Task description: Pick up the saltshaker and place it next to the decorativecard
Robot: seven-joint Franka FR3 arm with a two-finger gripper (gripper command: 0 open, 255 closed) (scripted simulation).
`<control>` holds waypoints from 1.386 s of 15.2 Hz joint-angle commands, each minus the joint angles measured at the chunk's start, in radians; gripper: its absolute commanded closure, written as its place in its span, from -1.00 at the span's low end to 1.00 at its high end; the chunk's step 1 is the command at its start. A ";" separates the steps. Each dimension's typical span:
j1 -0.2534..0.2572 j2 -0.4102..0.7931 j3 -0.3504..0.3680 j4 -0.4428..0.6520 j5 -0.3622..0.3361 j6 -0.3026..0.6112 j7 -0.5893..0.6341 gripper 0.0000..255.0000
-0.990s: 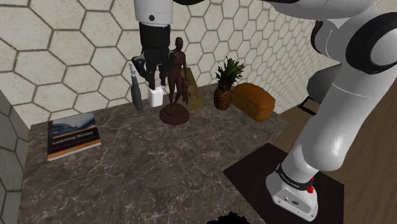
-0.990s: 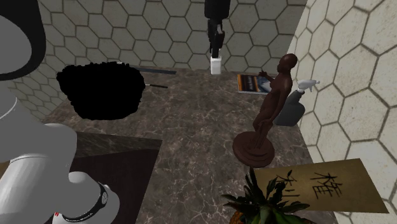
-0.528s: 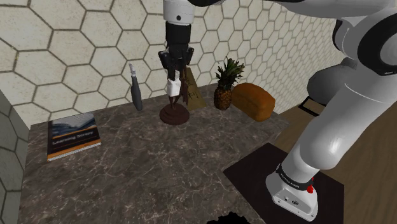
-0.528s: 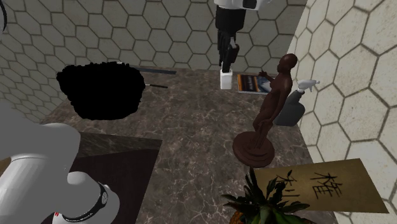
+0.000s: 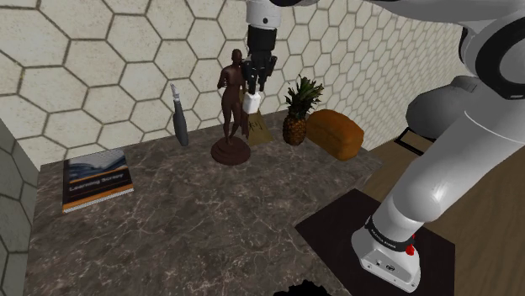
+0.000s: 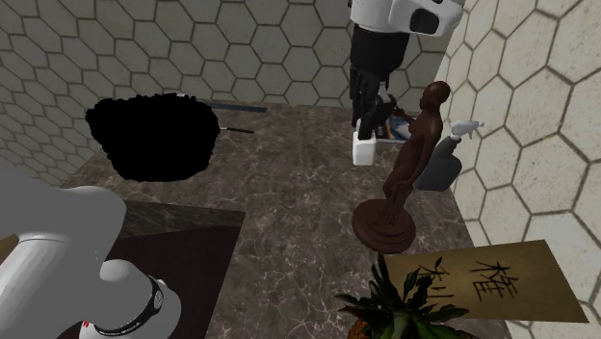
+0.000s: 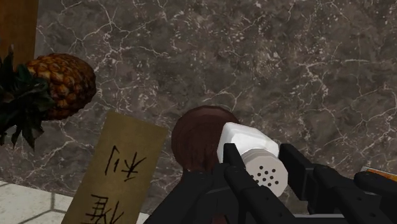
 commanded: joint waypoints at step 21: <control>-0.036 -0.019 -0.049 -0.284 0.002 0.264 -0.097 1.00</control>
